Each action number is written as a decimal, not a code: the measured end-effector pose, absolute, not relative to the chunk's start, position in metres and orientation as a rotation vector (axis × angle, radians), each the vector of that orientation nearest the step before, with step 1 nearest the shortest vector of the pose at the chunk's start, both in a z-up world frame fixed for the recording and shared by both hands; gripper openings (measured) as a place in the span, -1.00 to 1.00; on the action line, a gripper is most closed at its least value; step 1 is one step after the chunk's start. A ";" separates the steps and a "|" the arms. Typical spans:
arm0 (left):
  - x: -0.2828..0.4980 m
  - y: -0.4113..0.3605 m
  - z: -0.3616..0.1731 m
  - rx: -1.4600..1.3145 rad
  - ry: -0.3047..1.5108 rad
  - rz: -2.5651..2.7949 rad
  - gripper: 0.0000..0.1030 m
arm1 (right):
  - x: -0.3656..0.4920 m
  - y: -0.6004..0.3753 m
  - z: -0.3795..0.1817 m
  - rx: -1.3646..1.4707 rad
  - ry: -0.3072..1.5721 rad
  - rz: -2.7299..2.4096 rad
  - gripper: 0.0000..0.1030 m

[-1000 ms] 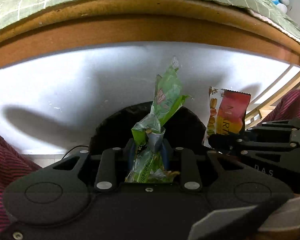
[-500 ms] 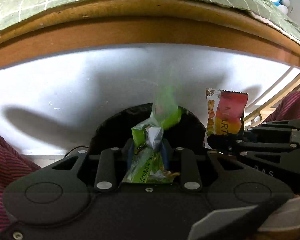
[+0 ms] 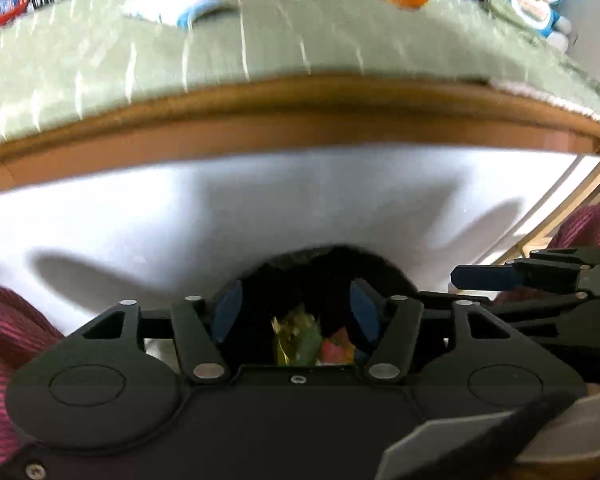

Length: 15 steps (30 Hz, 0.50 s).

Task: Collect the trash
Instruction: 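Move both open tools back over the trash on the bed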

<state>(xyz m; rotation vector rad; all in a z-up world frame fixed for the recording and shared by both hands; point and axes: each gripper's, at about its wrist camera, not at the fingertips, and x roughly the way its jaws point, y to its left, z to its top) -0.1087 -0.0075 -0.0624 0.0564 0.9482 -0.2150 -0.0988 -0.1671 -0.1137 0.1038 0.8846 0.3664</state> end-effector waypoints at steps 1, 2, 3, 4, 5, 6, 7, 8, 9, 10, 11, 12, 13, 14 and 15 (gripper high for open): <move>-0.109 -0.005 -0.053 0.055 0.928 -0.223 0.29 | -0.099 -0.169 -0.106 0.108 0.862 0.375 0.20; -0.110 -0.003 -0.045 0.051 0.906 -0.233 0.37 | -0.099 -0.170 -0.098 0.111 0.839 0.384 0.21; -0.110 0.000 -0.035 0.046 0.879 -0.243 0.48 | -0.100 -0.172 -0.087 0.110 0.808 0.396 0.24; -0.111 0.002 -0.024 0.043 0.848 -0.252 0.53 | -0.100 -0.174 -0.080 0.105 0.783 0.404 0.27; -0.111 0.005 -0.014 0.041 0.813 -0.255 0.60 | -0.100 -0.175 -0.071 0.097 0.756 0.412 0.29; -0.111 0.007 -0.004 0.040 0.781 -0.253 0.63 | -0.100 -0.176 -0.062 0.085 0.727 0.418 0.32; -0.109 0.010 0.005 0.040 0.749 -0.247 0.65 | -0.100 -0.177 -0.053 0.070 0.696 0.422 0.36; -0.106 0.012 0.014 0.036 0.719 -0.239 0.72 | -0.099 -0.177 -0.045 0.052 0.666 0.423 0.38; -0.102 0.015 0.021 0.030 0.687 -0.229 0.75 | -0.097 -0.177 -0.038 0.035 0.637 0.422 0.43; -0.096 0.018 0.028 0.025 0.668 -0.214 0.76 | -0.094 -0.178 -0.032 0.020 0.614 0.415 0.47; -0.089 0.020 0.034 0.018 0.655 -0.187 0.76 | -0.090 -0.177 -0.027 0.006 0.593 0.401 0.49; -0.083 0.022 0.039 0.010 0.645 -0.167 0.78 | -0.085 -0.178 -0.023 -0.004 0.576 0.383 0.51; -0.076 0.025 0.041 -0.002 0.630 -0.152 0.79 | -0.079 -0.180 -0.020 -0.009 0.557 0.365 0.54; -0.068 0.027 0.043 -0.017 0.621 -0.133 0.81 | -0.073 -0.182 -0.016 -0.008 0.535 0.345 0.56; -0.057 0.029 0.043 -0.029 0.621 -0.112 0.81 | -0.065 -0.184 -0.012 -0.005 0.517 0.321 0.60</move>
